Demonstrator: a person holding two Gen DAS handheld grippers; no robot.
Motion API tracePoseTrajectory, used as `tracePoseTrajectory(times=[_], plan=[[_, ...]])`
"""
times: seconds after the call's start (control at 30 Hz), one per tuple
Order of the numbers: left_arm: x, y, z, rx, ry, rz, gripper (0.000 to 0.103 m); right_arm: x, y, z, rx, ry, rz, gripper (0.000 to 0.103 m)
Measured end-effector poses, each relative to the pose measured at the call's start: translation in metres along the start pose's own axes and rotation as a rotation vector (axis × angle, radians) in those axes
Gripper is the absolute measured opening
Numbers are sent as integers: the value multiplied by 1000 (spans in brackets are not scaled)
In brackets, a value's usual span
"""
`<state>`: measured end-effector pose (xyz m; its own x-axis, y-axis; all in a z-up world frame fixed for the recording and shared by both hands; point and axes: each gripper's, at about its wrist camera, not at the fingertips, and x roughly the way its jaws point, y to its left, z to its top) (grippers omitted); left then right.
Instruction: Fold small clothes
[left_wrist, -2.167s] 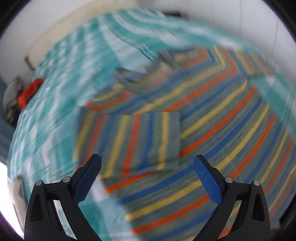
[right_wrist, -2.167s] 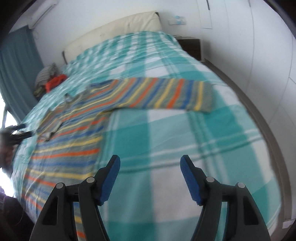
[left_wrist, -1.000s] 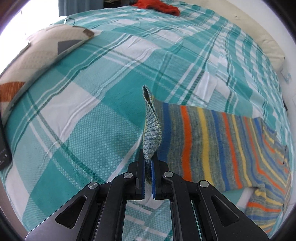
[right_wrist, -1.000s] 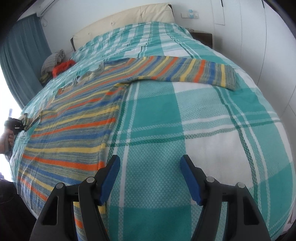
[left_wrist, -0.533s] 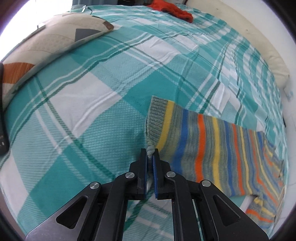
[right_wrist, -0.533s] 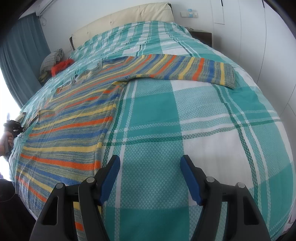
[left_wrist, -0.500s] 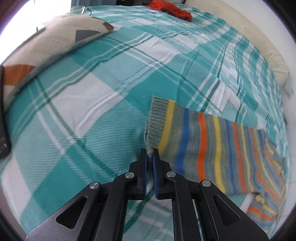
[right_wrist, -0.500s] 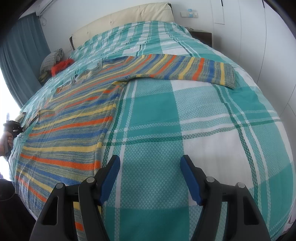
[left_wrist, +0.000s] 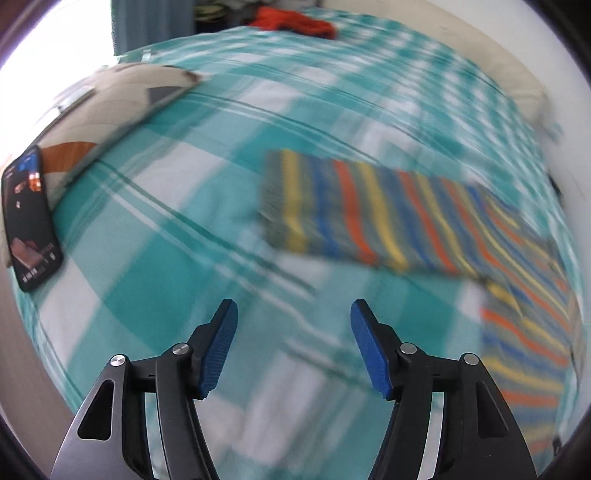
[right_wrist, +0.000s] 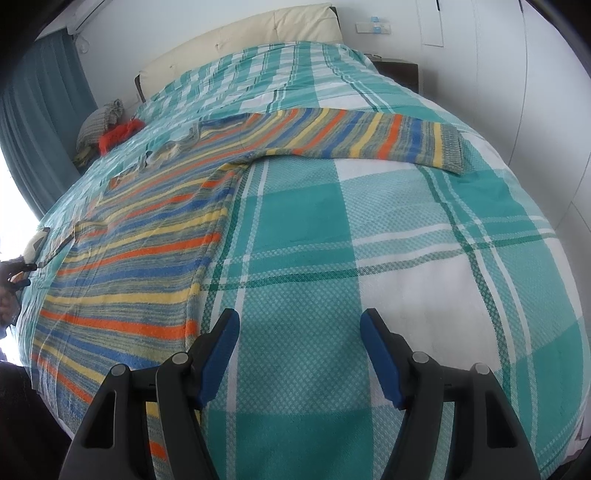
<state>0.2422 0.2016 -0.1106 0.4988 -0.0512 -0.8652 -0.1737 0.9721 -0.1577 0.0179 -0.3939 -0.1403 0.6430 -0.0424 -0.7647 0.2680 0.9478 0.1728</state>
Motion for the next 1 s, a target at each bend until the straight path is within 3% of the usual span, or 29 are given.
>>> tracePoseTrajectory(times=[0.17, 0.43, 0.67, 0.77, 0.87, 1.0], plan=[[-27, -41, -43, 101, -1, -108, 73, -6, 1, 0, -12, -20, -15, 71], [-45, -102, -107, 287, 29, -175, 77, -25, -2, 4, -8, -57, -30, 72], [-36, -116, -159, 376, 77, -151, 80, -58, 23, -5, -34, -47, 22, 73], [-39, -115, -172, 405, 53, -121, 86, -62, 40, -17, -86, -9, 46, 73], [-42, -108, -177, 397, 57, -109, 87, -58, 48, -32, -107, 43, 47, 73], [-47, -96, -181, 363, 55, -92, 88, -48, 34, -45, -42, 109, 13, 73]])
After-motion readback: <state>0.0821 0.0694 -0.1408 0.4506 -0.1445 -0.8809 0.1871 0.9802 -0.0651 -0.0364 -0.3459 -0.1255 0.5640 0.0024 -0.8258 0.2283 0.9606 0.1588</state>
